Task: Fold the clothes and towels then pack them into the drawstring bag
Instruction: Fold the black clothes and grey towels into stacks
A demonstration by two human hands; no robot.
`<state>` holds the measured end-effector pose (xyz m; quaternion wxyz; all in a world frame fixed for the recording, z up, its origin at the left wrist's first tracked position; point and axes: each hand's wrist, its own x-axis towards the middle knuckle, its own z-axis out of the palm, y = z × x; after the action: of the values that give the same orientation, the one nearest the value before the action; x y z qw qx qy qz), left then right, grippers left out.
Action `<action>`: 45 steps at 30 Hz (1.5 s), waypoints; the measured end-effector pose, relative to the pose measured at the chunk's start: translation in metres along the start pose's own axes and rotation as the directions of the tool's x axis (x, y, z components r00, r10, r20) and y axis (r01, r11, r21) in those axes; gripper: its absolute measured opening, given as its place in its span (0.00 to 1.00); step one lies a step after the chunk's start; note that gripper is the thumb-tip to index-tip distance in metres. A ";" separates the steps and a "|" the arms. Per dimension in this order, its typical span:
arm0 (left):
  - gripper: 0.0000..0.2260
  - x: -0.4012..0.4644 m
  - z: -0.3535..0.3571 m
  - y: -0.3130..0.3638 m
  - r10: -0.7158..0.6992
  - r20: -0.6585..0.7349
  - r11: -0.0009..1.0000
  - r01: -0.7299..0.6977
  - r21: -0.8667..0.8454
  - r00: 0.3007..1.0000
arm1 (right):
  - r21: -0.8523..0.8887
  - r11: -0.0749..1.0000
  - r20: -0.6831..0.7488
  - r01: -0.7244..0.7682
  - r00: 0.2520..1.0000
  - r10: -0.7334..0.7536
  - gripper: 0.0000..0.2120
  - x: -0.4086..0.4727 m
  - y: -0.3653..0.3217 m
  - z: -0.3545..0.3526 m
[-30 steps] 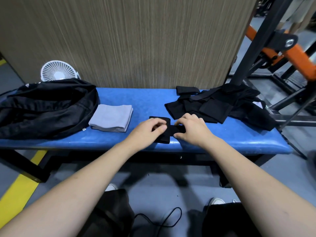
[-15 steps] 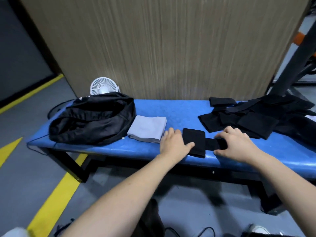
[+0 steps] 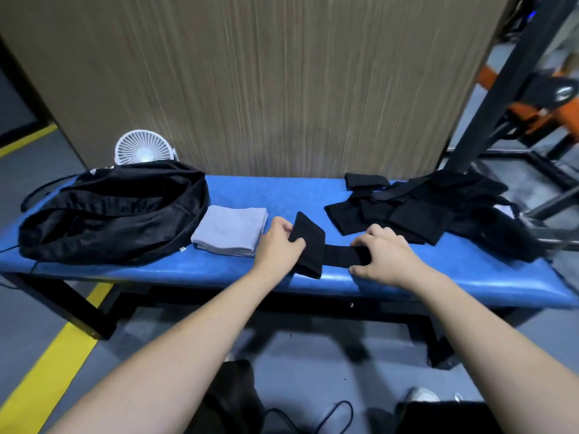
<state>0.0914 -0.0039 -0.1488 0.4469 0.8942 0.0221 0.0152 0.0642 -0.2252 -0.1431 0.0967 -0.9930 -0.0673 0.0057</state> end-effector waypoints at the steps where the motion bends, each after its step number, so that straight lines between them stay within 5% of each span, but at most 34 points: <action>1: 0.10 -0.001 -0.001 0.002 0.018 -0.020 1.000 -0.018 -0.018 1.000 | 0.004 1.000 -0.001 0.003 1.000 -0.003 0.27 0.000 0.000 0.000; 7: 0.11 -0.015 0.000 0.019 0.236 -0.095 0.972 -0.236 0.011 0.967 | 0.086 0.996 0.010 0.036 0.999 -0.037 0.31 0.000 -0.002 0.001; 13: 0.15 -0.027 0.022 0.033 0.399 0.136 0.916 -0.402 -0.003 0.907 | 0.177 0.984 -0.031 -0.003 0.999 0.008 0.42 -0.001 0.003 0.001; 20: 0.12 -0.020 0.035 0.018 0.368 0.331 0.858 -0.454 0.238 0.869 | 0.216 0.976 -0.010 -0.031 0.999 0.034 0.37 -0.005 0.022 -0.005; 26: 0.12 -0.018 0.036 0.016 0.412 0.289 0.824 -0.489 0.285 0.864 | 0.214 0.975 -0.035 0.059 0.998 -0.053 0.20 -0.007 0.018 -0.001; 45: 0.14 -0.006 0.007 -0.008 0.407 0.179 0.718 -0.435 0.544 0.896 | 0.110 0.988 -0.087 0.109 0.991 -0.100 0.23 0.022 -0.029 0.018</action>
<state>0.0856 -0.0046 -0.1594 0.1433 0.9676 -0.1883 0.0880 0.0816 -0.1908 -0.1556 0.1562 -0.9804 -0.1147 -0.0360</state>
